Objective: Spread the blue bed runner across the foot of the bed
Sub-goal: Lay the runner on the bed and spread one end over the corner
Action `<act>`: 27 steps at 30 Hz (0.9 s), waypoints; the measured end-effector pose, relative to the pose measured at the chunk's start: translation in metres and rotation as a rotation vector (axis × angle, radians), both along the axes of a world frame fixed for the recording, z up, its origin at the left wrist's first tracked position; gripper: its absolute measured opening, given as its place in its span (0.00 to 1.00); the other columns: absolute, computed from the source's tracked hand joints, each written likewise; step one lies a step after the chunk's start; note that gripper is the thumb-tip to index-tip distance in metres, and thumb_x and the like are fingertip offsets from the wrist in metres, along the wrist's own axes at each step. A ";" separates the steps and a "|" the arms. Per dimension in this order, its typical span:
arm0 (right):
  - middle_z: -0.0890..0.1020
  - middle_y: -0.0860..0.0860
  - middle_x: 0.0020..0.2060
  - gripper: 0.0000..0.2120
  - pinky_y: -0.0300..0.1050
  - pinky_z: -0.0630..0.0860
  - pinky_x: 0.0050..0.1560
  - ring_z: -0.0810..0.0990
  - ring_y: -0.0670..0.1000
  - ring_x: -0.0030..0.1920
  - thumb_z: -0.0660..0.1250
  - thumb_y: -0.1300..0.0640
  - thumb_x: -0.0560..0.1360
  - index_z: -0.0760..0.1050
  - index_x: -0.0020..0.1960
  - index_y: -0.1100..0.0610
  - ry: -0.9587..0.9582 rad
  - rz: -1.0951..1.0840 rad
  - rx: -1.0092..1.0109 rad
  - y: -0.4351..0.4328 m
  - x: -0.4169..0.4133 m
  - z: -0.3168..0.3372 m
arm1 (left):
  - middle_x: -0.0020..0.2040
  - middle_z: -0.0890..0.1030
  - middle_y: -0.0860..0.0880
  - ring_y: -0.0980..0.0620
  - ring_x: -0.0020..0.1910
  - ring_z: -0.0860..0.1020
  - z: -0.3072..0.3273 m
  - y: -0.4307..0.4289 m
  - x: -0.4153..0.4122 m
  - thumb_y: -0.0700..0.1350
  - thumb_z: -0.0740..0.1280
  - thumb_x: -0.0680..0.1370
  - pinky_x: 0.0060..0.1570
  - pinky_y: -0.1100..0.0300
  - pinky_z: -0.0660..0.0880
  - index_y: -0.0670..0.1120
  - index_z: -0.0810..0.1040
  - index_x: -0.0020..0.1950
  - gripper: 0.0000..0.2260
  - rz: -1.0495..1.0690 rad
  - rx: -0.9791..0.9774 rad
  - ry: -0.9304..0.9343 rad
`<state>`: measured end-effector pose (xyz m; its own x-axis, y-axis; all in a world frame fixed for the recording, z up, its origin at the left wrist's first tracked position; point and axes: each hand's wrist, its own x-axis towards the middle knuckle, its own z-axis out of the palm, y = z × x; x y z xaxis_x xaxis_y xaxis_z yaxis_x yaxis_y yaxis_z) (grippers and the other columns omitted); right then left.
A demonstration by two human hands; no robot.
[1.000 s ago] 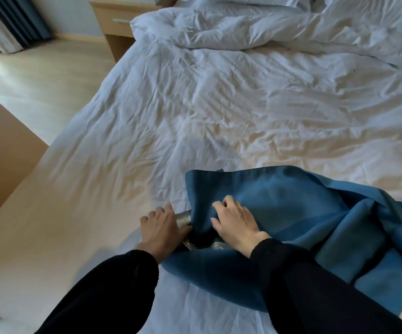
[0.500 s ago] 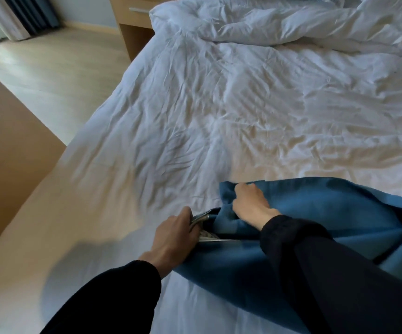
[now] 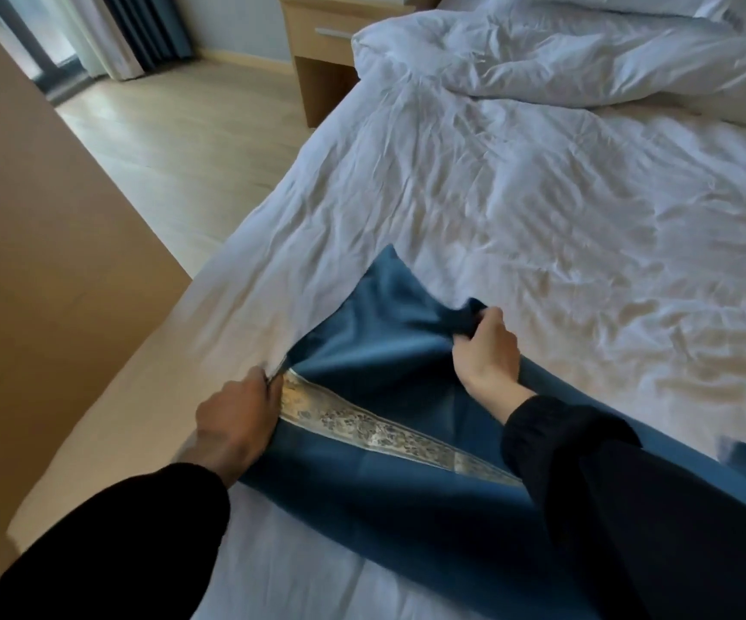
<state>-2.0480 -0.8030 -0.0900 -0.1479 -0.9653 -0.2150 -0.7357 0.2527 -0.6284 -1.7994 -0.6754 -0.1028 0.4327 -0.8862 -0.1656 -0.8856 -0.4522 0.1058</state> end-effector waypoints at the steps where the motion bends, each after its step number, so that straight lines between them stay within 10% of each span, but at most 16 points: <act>1: 0.73 0.61 0.59 0.18 0.53 0.71 0.53 0.73 0.62 0.58 0.65 0.59 0.74 0.64 0.61 0.63 0.082 0.010 0.017 0.001 0.004 -0.005 | 0.45 0.80 0.42 0.39 0.44 0.78 -0.004 -0.002 -0.002 0.56 0.52 0.80 0.38 0.52 0.70 0.47 0.69 0.45 0.15 -0.026 0.016 -0.004; 7: 0.60 0.67 0.70 0.40 0.62 0.59 0.64 0.60 0.66 0.70 0.73 0.52 0.69 0.54 0.72 0.61 0.425 0.329 -0.438 -0.009 0.035 -0.014 | 0.42 0.80 0.40 0.38 0.42 0.77 -0.022 -0.004 0.005 0.49 0.56 0.81 0.36 0.55 0.64 0.47 0.71 0.48 0.08 0.052 -0.200 0.255; 13: 0.75 0.58 0.60 0.27 0.58 0.58 0.63 0.69 0.59 0.62 0.65 0.46 0.75 0.62 0.66 0.62 0.737 0.516 -0.109 -0.038 0.056 -0.027 | 0.37 0.80 0.46 0.42 0.37 0.77 -0.036 0.014 0.025 0.57 0.56 0.77 0.35 0.54 0.69 0.56 0.71 0.44 0.08 0.050 -0.308 0.364; 16: 0.81 0.55 0.51 0.10 0.53 0.63 0.58 0.77 0.58 0.53 0.62 0.60 0.75 0.70 0.56 0.58 0.684 0.566 -0.099 -0.042 0.058 -0.028 | 0.33 0.78 0.51 0.49 0.34 0.76 -0.038 0.017 0.028 0.57 0.60 0.75 0.35 0.55 0.71 0.57 0.72 0.39 0.07 0.067 -0.377 0.452; 27: 0.80 0.62 0.44 0.10 0.49 0.63 0.40 0.77 0.64 0.44 0.60 0.70 0.74 0.68 0.54 0.64 0.270 0.459 -0.335 -0.052 0.116 -0.011 | 0.36 0.79 0.43 0.42 0.35 0.76 -0.027 -0.007 0.048 0.50 0.61 0.79 0.35 0.50 0.71 0.45 0.73 0.42 0.10 0.091 -0.407 0.464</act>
